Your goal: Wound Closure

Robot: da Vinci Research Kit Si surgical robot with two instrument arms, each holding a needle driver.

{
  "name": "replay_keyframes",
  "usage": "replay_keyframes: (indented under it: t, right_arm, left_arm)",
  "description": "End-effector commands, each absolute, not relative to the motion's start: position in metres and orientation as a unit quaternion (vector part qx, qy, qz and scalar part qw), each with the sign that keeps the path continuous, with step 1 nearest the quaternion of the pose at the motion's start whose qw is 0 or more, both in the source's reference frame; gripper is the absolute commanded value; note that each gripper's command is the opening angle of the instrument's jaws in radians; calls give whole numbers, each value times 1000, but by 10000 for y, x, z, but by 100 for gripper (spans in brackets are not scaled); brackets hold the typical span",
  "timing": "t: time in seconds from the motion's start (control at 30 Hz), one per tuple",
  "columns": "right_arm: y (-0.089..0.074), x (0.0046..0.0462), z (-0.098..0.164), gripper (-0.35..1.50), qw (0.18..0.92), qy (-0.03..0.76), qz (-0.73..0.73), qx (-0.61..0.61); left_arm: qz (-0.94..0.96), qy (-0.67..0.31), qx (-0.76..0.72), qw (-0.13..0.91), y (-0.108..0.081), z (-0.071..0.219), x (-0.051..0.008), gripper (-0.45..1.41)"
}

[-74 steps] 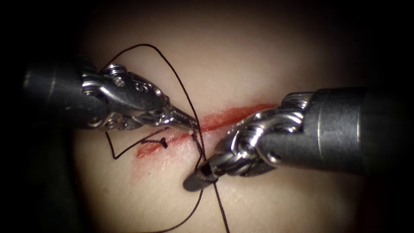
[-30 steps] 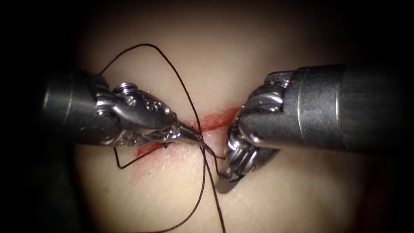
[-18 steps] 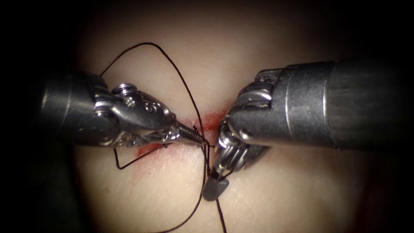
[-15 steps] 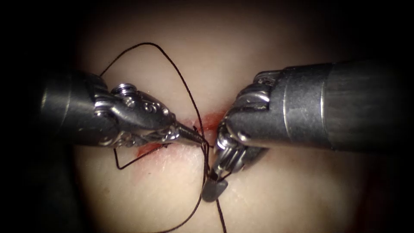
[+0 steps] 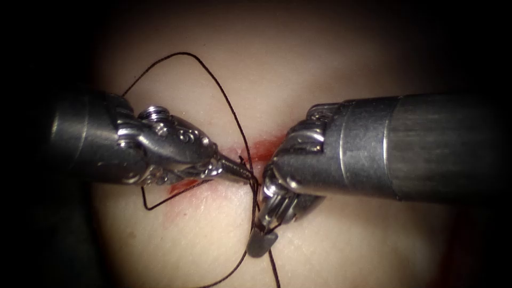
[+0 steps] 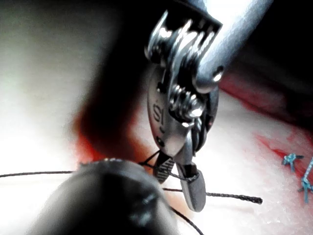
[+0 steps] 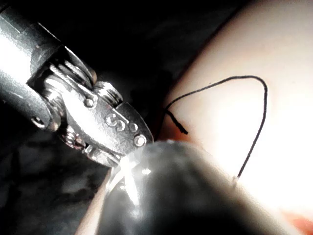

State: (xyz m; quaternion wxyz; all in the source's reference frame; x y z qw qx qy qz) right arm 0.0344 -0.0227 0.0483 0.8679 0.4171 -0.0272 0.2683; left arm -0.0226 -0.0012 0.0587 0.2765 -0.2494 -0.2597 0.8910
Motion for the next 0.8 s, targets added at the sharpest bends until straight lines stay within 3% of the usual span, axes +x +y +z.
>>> replay_keyframes:
  t: [0.03,0.43,0.8]
  right_arm:
    - [-225,352,487,-35,866,-27,265,422]
    - [-198,348,480,-35,867,-15,249,431]
    - [-137,367,470,-35,874,107,256,400]
  left_arm:
    - [892,-259,-250,274,-13,592,-231,-45]
    - [899,-258,-234,267,-20,589,-226,-45]
    - [918,-272,-159,241,-52,583,-213,-45]
